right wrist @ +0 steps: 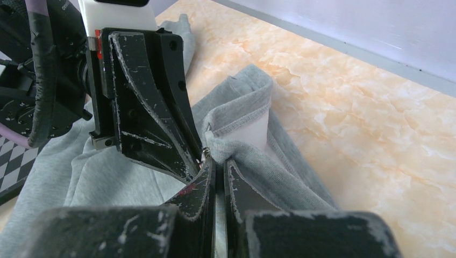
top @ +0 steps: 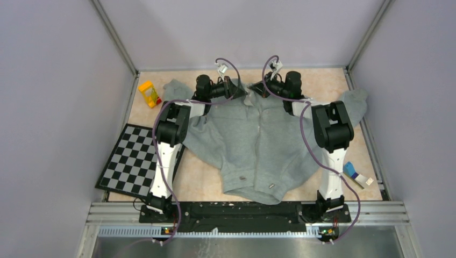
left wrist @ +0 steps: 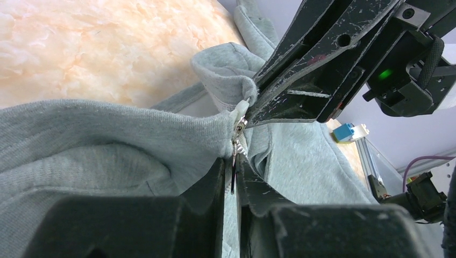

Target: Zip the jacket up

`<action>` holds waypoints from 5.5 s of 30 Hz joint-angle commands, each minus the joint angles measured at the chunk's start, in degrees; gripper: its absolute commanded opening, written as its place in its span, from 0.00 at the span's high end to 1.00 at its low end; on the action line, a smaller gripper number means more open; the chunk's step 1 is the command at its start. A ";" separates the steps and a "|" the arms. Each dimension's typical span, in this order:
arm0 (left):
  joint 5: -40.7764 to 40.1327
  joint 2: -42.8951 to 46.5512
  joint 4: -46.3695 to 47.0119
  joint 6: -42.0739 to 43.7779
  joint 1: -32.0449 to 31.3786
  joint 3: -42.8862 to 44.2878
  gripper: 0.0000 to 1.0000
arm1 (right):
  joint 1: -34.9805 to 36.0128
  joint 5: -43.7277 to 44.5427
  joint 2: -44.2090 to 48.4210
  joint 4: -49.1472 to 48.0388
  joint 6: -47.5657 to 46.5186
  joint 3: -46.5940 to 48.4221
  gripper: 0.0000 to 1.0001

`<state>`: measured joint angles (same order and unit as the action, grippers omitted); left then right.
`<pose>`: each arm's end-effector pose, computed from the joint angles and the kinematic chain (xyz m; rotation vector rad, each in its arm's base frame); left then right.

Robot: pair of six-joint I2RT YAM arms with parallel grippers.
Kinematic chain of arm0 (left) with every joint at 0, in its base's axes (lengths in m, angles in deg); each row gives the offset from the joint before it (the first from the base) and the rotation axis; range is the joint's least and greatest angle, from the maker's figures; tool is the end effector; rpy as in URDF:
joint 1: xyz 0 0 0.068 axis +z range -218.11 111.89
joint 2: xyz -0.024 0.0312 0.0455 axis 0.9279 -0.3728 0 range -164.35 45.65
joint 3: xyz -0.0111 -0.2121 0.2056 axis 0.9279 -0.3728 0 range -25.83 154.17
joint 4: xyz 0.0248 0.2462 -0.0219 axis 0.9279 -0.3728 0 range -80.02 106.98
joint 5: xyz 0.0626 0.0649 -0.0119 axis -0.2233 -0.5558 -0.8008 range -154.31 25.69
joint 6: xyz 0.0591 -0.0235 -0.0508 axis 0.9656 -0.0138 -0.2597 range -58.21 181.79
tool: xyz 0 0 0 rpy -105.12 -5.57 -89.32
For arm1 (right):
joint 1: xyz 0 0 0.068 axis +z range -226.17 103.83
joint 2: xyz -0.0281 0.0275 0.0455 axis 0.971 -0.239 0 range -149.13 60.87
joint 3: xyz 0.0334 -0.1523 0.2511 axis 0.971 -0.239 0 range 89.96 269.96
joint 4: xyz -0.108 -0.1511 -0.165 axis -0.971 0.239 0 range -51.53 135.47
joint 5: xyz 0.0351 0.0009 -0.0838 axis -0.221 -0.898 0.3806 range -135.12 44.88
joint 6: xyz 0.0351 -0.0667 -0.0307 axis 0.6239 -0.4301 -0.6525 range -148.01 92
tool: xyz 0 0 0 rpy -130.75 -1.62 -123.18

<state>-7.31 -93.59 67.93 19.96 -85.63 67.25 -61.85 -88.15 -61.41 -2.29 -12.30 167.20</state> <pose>0.5097 -0.2230 0.1855 0.5512 1.6566 -1.5186 0.4769 0.1714 0.2260 -0.5729 1.6271 1.0062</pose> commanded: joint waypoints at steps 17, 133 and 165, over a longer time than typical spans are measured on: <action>0.61 2.75 0.16 2.48 0.20 0.31 0.85 | -0.29 -0.55 0.72 -3.76 0.11 -0.01 1.00; -23.98 50.86 -53.37 -2.69 -26.25 -46.50 1.00 | -3.04 26.79 0.11 -20.77 20.70 -0.14 1.00; -47.28 11.88 -23.58 20.53 -13.50 -3.27 0.33 | -3.01 13.70 2.70 -12.46 18.58 0.28 1.00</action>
<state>-58.35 -78.07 35.72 40.23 -100.23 59.47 -64.36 -71.67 -61.34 -16.84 8.11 163.44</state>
